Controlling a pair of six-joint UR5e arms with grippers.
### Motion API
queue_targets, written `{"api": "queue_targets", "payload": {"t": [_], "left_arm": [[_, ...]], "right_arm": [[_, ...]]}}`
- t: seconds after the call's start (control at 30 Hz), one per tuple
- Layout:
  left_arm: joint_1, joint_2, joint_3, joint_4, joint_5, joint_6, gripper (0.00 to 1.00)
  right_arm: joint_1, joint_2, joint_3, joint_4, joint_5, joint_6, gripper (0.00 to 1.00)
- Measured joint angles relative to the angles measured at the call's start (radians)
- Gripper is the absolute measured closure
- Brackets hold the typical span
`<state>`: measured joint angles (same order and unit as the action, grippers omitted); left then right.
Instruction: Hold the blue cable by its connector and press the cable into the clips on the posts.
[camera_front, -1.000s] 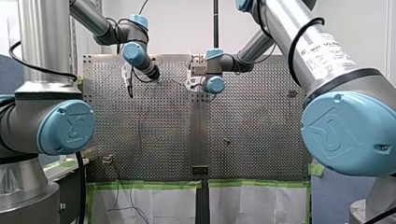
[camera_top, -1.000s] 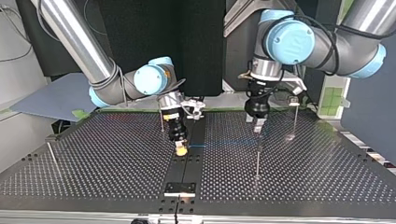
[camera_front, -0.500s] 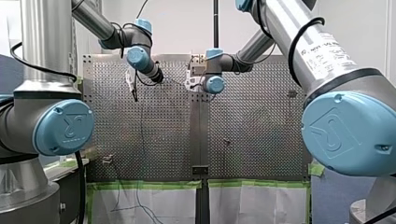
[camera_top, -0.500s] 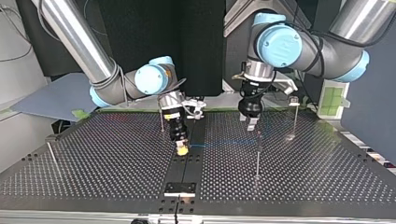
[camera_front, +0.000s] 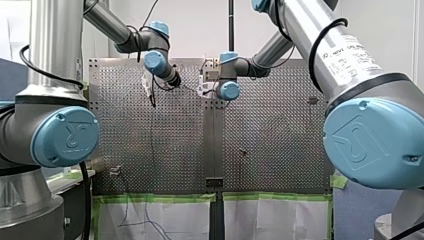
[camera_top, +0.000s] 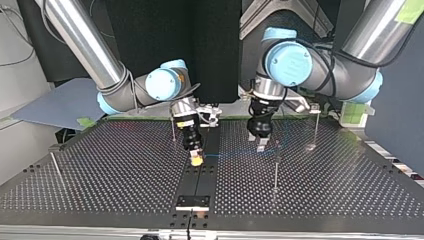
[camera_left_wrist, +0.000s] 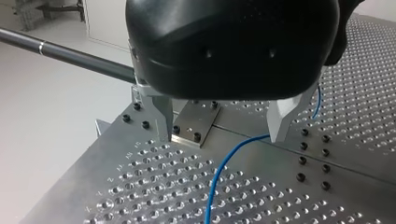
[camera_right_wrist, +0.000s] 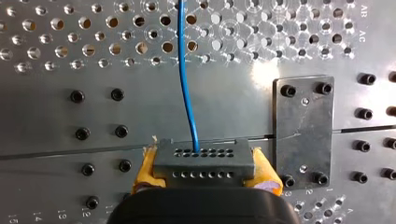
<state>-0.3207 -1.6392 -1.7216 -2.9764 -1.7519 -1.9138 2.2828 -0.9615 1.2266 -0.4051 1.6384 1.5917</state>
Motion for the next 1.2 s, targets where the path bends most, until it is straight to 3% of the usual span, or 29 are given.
{"api": "queue_targets", "payload": {"t": [0.3,0.47,0.73,1.2], "left_arm": [[0.005,-0.026,0.012,-0.005,-0.003,0.002,0.00],[0.011,-0.056,0.021,-0.018,-0.020,0.031,0.00],[0.009,-0.086,0.078,-0.023,-0.060,0.076,0.00],[0.013,-0.137,0.170,-0.042,-0.068,0.095,0.00]], "right_arm": [[0.000,0.000,0.000,0.001,0.000,-0.001,1.00],[0.001,0.000,0.000,0.003,0.000,-0.001,1.00],[0.002,0.000,0.000,0.003,0.002,-0.001,1.00],[-0.002,0.000,0.000,0.001,0.003,-0.001,1.00]]}}
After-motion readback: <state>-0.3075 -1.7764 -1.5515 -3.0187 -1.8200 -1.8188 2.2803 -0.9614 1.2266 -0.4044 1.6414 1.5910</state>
